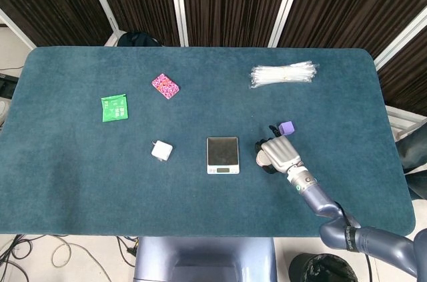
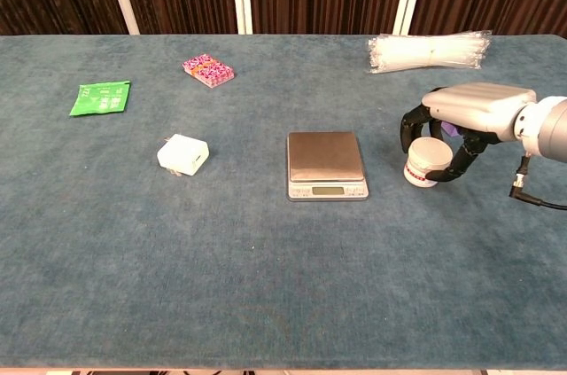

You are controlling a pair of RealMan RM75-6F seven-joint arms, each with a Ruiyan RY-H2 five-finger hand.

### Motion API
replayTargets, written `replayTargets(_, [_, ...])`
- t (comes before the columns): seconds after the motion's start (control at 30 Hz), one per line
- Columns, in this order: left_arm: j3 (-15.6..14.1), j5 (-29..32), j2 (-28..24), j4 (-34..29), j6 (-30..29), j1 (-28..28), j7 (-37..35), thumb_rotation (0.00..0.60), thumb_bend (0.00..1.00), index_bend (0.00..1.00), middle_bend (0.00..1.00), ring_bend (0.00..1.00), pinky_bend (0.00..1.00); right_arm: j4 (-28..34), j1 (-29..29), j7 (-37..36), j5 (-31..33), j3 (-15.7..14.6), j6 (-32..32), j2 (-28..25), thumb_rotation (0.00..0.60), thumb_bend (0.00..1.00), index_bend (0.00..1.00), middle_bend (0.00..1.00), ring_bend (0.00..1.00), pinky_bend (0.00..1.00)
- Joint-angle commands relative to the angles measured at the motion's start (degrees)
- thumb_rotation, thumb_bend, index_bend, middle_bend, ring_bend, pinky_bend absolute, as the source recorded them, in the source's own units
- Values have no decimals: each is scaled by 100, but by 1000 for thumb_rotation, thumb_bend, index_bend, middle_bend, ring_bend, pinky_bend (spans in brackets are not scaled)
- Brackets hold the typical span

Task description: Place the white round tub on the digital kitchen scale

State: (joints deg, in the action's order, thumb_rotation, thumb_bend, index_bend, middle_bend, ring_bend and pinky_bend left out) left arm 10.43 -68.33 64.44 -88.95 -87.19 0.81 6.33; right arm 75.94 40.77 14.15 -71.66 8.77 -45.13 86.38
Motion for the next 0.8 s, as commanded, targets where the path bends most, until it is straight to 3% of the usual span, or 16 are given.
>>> replayTargets(0.03, [3, 1, -2, -5, -4, -2, -4, 600, 737, 44, 0, 0, 0, -6, 29, 38, 21, -7, 4, 11, 600, 383, 450, 486, 486, 100])
replayTargets(0.3, [20, 12, -15, -32, -13, -11, -47, 600, 737, 44, 0, 0, 0, 212, 168, 200, 49, 101, -68, -82, 600, 385, 449, 487, 486, 332])
replayTargets(0.63, [39, 16, -42, -64, -10, -21, -136, 600, 737, 44, 0, 0, 0, 583, 633, 772, 346, 415, -15, 50, 600, 385, 450, 487, 486, 511])
replayTargets(0.67, [43, 20, -47, -65, -10, -23, -149, 600, 737, 44, 0, 0, 0, 593, 682, 826, 396, 444, -5, 91, 600, 385, 450, 487, 486, 453])
replayTargets(0.77, [52, 35, -56, -64, 3, -26, -182, 600, 737, 44, 0, 0, 0, 592, 849, 1019, 554, 514, 44, 227, 600, 384, 450, 487, 486, 100])
replayTargets(0.8, [51, 37, -59, -62, 10, -25, -190, 600, 737, 44, 0, 0, 0, 580, 901, 1086, 614, 533, 57, 276, 600, 385, 450, 487, 486, 75])
